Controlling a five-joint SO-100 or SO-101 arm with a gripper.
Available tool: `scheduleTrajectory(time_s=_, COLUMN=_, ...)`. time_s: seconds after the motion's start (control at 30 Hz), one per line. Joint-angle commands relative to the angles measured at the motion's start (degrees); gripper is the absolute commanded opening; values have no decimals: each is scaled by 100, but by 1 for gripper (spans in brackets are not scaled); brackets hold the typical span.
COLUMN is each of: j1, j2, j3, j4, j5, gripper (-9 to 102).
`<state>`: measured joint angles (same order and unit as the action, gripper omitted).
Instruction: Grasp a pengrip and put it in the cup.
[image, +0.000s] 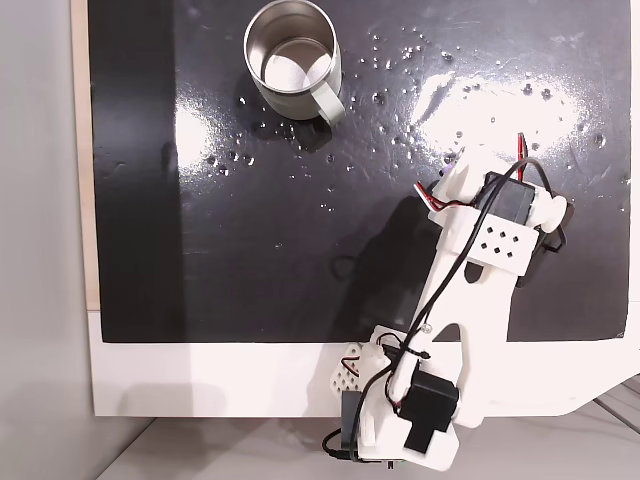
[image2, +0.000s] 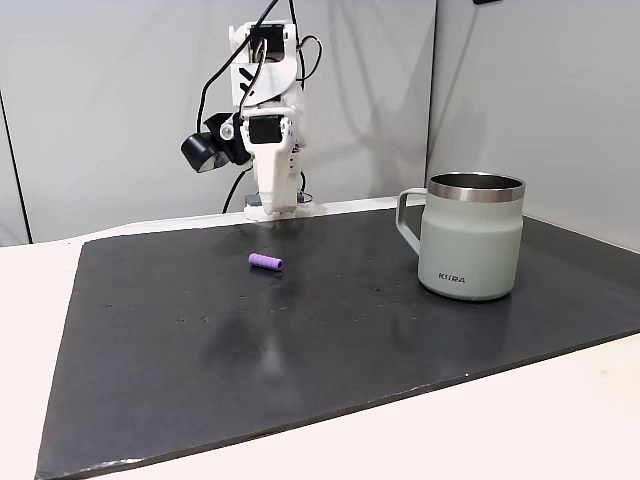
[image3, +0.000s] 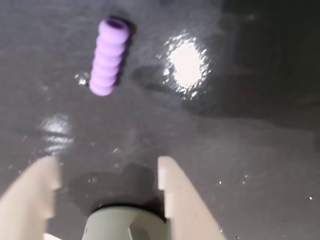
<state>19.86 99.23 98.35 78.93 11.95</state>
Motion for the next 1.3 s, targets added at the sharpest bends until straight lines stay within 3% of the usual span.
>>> scheduleTrajectory(time_s=0.0, j1=97, j2=-211, j3=-387, j4=0, j5=53, gripper=25)
scheduleTrajectory(time_s=0.57, j1=97, j2=-1485, j3=-413, j4=-571, j5=202, gripper=24)
scheduleTrajectory(time_s=0.7, j1=132, j2=-1670, j3=-387, j4=-668, j5=211, gripper=20)
scheduleTrajectory(time_s=0.9, j1=193, j2=-1775, j3=-272, j4=-800, j5=290, gripper=3)
scheduleTrajectory(time_s=1.27, j1=229, j2=-1327, j3=-422, j4=-510, j5=246, gripper=0)
